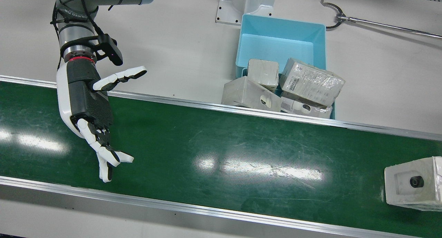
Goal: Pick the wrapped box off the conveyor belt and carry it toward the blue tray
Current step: 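Hold the open right hand above the belt, waiting for the box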
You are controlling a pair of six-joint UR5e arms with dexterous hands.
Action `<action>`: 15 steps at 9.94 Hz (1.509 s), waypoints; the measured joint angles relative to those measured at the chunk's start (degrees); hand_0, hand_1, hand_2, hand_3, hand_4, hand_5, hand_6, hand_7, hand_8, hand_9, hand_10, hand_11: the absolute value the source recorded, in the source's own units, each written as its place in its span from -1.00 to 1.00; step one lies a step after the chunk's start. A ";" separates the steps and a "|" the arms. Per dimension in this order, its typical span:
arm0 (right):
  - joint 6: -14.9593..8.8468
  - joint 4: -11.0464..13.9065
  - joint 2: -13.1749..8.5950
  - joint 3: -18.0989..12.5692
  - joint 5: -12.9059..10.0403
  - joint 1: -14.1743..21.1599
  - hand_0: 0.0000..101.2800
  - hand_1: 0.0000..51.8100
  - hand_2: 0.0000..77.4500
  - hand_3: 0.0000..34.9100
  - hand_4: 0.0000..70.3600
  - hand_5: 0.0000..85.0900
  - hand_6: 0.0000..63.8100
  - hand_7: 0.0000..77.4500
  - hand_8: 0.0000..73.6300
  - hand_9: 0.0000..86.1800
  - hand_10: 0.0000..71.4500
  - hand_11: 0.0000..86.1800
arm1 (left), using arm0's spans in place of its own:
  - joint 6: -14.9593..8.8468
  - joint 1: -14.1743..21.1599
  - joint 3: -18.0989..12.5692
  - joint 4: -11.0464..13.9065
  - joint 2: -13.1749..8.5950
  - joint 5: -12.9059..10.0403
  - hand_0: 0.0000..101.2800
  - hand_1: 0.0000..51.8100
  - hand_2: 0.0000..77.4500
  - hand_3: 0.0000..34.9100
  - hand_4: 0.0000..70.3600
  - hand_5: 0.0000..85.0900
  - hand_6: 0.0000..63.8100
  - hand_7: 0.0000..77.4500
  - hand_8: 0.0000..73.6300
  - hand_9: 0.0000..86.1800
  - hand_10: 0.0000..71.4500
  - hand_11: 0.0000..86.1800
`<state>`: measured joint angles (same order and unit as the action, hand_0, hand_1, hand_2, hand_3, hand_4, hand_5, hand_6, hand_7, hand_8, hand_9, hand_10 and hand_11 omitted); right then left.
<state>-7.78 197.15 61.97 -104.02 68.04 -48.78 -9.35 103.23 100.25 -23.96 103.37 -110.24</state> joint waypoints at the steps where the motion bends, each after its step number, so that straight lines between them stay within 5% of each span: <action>1: -0.03 0.10 0.09 -0.23 0.10 -0.03 -0.11 -0.60 -0.76 -1.00 -0.64 -0.76 -0.78 -0.48 -0.93 -0.89 -1.00 -0.97 | 0.00 0.00 0.00 0.00 0.00 0.00 -1.00 -1.00 -0.99 -1.00 -1.00 -0.97 -0.98 -0.99 -0.99 -1.00 -0.98 -0.99; 5: 0.22 0.01 0.22 3.19 0.23 -0.12 -0.11 -0.60 -0.76 -0.99 -0.74 -0.78 -0.80 -0.55 -0.93 -0.89 -1.00 -0.97 | 0.00 0.00 0.00 0.00 0.00 0.00 -1.00 -1.00 -0.99 -1.00 -1.00 -0.97 -0.98 -0.99 -0.99 -0.99 -1.00 -0.99; 9: 0.57 1.15 0.18 -2.23 0.24 -1.75 -0.09 -0.56 -0.73 -1.00 -0.63 -0.73 -0.74 -0.42 -0.93 -0.86 -1.00 -0.97 | 0.00 0.00 0.00 0.00 0.00 0.00 -1.00 -1.00 -0.99 -1.00 -1.00 -0.97 -0.98 -0.99 -0.99 -1.00 -0.98 -0.99; 15: 0.51 1.21 0.07 2.55 0.16 -1.65 -0.09 -0.56 -0.73 -0.99 -0.64 -0.76 -0.74 -0.46 -0.93 -0.89 -1.00 -0.97 | 0.00 0.00 0.00 0.00 0.00 0.00 -1.00 -1.00 -0.99 -1.00 -1.00 -0.97 -1.00 -0.99 -0.99 -0.99 -1.00 -0.99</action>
<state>-7.26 198.36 62.04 -101.47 68.21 -50.44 -9.35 103.23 100.25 -23.96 103.38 -110.24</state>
